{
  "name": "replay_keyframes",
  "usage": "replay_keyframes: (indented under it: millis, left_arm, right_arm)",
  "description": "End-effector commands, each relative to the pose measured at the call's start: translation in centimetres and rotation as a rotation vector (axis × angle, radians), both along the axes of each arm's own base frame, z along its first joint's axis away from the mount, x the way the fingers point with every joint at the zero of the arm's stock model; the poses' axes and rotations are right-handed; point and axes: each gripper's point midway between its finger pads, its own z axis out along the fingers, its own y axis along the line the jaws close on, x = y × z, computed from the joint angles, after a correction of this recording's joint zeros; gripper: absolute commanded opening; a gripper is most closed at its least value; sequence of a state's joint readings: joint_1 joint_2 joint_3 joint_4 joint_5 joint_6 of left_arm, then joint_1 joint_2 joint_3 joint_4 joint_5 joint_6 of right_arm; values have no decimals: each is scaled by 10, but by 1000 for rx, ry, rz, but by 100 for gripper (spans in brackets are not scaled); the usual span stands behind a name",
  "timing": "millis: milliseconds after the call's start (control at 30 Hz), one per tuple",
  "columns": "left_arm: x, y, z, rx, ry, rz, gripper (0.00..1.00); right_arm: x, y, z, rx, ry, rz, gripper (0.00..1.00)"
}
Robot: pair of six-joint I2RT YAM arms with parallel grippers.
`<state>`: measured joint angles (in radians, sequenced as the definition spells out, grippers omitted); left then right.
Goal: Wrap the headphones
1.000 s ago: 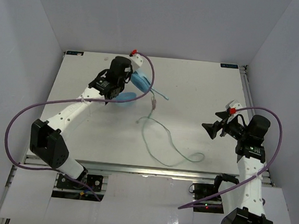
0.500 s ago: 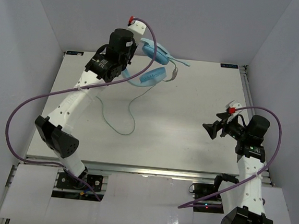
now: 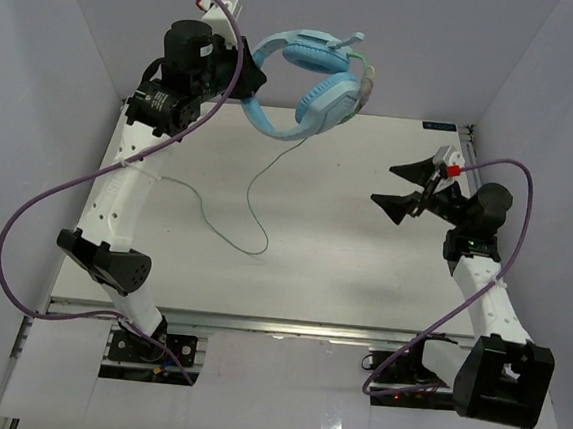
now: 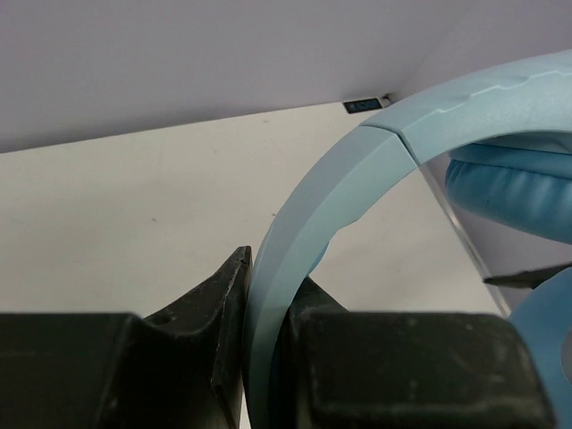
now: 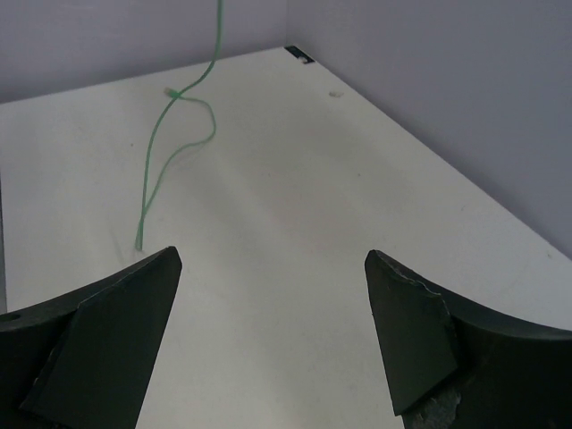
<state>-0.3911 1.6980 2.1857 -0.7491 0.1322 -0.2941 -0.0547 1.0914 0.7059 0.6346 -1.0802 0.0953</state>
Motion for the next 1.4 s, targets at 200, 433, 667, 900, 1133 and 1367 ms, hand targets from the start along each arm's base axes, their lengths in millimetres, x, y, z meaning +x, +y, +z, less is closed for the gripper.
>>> replay_keyframes:
  millis: [200, 433, 667, 900, 1133, 1367]
  left_arm:
    - [-34, -15, 51, -228, 1, -114, 0]
    - [-40, -16, 51, -240, 14, -128, 0]
    - [-46, -16, 54, -250, 7, -138, 0]
    - [-43, -10, 61, -261, -23, -112, 0]
    - [-32, 20, 81, -320, -82, -43, 0]
    - [-23, 34, 87, -359, -97, -29, 0]
  right_arm:
    - [-9, 91, 97, 189, -138, 206, 90]
    - [-22, 132, 104, 273, -150, 329, 90]
    - [-29, 176, 104, 366, -67, 505, 93]
    - [-77, 216, 74, 383, 15, 715, 83]
    - [-134, 197, 47, 405, 62, 747, 70]
    - [-168, 178, 51, 423, 76, 736, 53]
